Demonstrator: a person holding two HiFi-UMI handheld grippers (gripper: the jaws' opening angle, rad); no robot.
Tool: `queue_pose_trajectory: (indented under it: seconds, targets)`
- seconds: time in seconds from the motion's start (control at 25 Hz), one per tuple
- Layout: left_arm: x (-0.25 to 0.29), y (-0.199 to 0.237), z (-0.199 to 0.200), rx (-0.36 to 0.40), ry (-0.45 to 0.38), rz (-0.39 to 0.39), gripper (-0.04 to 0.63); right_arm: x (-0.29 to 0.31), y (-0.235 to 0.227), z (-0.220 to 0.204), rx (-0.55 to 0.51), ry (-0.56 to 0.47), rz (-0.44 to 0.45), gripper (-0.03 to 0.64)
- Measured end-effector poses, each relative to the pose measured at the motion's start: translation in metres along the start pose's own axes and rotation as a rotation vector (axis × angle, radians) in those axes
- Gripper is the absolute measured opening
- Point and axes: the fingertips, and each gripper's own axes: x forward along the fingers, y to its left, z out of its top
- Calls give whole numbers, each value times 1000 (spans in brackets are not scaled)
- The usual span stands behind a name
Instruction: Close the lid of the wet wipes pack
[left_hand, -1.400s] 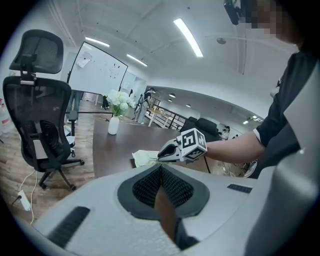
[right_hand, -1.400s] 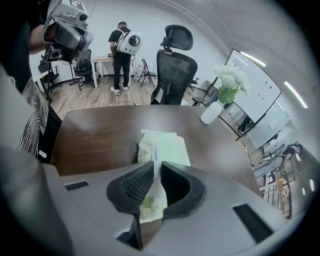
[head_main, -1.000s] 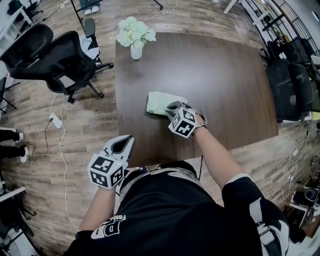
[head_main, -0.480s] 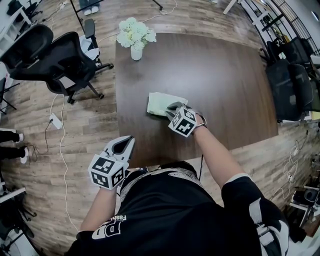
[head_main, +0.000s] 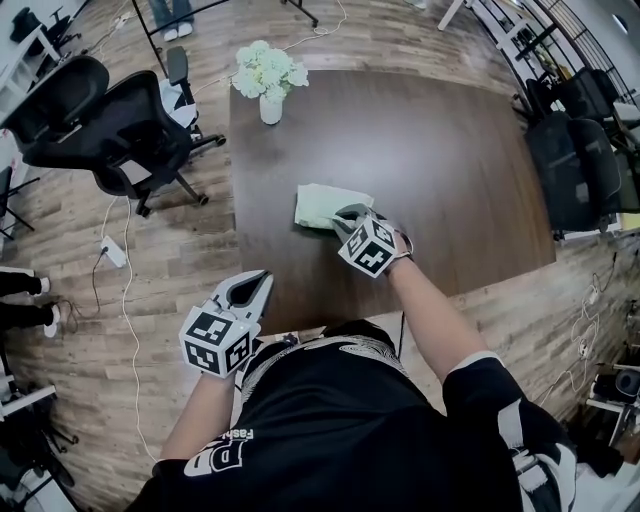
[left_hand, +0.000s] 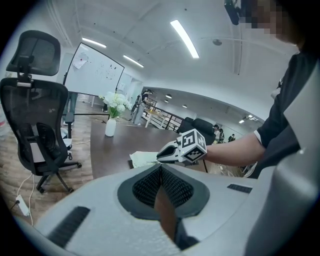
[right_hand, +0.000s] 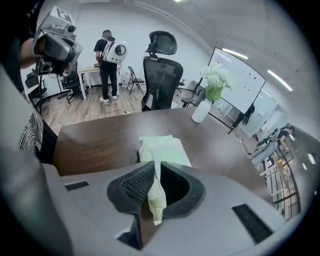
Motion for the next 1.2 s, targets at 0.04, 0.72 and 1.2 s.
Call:
queue_pose_trajectory:
  seconds: [0.04, 0.72, 1.2]
  targets:
    - [-1, -1, 0, 7, -1, -6, 20, -6, 1, 3, 12, -15, -13, 43]
    - [-26, -41, 8, 158, -17, -140, 20, -167, 66, 45, 872, -637, 21, 40]
    - [-38, -93, 10, 112, -88, -180, 20, -237, 111, 34, 819, -717, 10, 5]
